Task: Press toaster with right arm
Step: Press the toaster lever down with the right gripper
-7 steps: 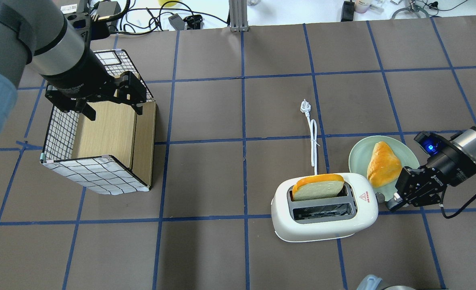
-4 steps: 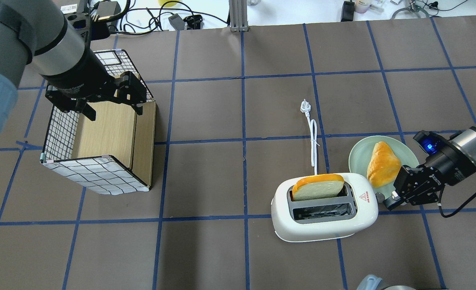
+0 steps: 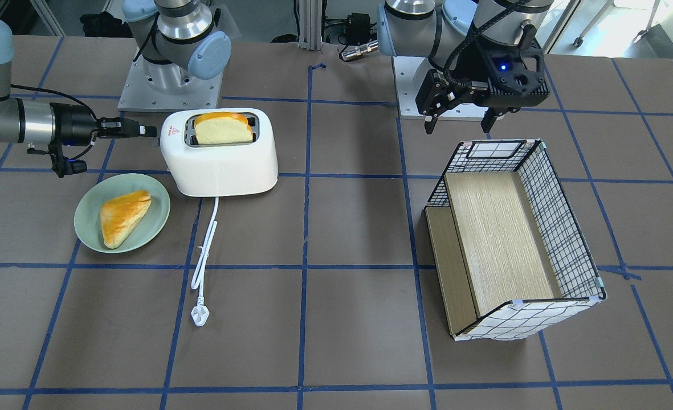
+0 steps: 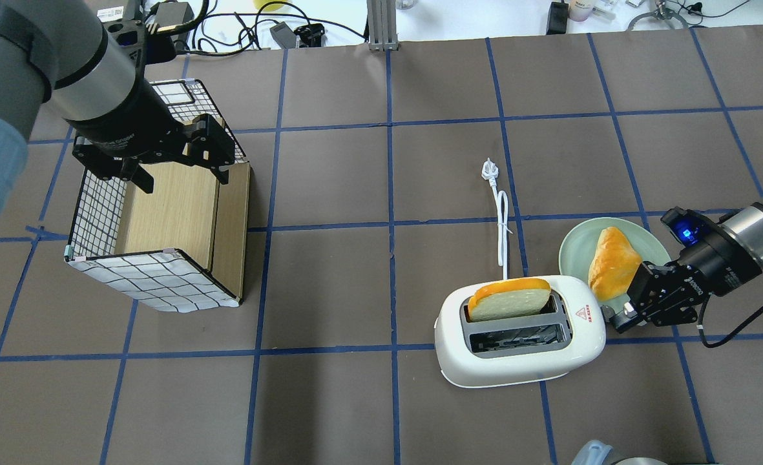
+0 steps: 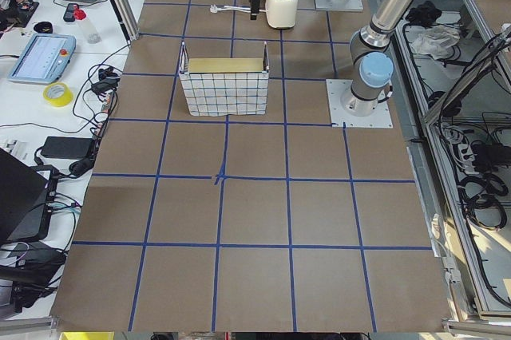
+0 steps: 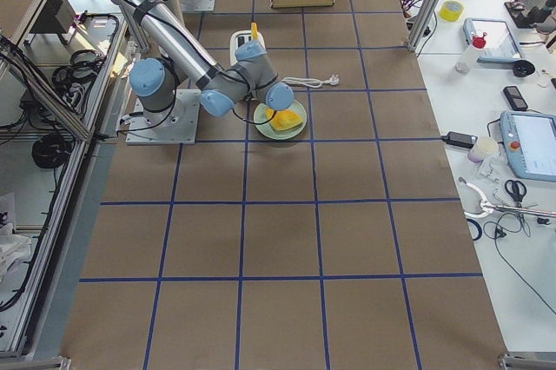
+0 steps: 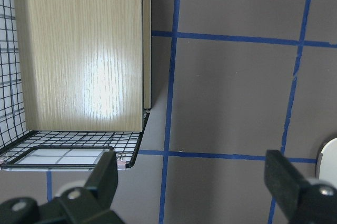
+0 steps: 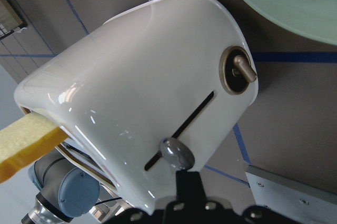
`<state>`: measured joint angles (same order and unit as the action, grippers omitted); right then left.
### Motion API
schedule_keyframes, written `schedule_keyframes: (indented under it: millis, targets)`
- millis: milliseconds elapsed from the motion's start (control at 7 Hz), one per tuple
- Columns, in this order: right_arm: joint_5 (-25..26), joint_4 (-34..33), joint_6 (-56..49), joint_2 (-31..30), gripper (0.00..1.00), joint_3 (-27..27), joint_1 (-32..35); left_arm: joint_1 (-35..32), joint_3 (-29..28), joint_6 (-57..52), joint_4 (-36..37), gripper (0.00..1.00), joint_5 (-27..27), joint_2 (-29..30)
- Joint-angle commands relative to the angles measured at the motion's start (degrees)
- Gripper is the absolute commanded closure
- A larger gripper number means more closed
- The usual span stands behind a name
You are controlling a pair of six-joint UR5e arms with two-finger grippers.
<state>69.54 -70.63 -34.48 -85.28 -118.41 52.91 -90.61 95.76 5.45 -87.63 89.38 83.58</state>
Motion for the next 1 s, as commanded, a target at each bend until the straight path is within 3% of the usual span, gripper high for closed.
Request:
schedule_keyframes:
  millis: [0,857]
  targets:
    - [-0.28,-0.29,0.29,0.20,1.00,-0.41,0.00,0.00,0.04,0.00,0.00,0.00,-0.08,0.00]
    - [-0.81,-6.09,0.02,2.40,1.00,-2.35,0.00,0.00,-0.05,0.00,0.00,0.00,-0.08,0.00]
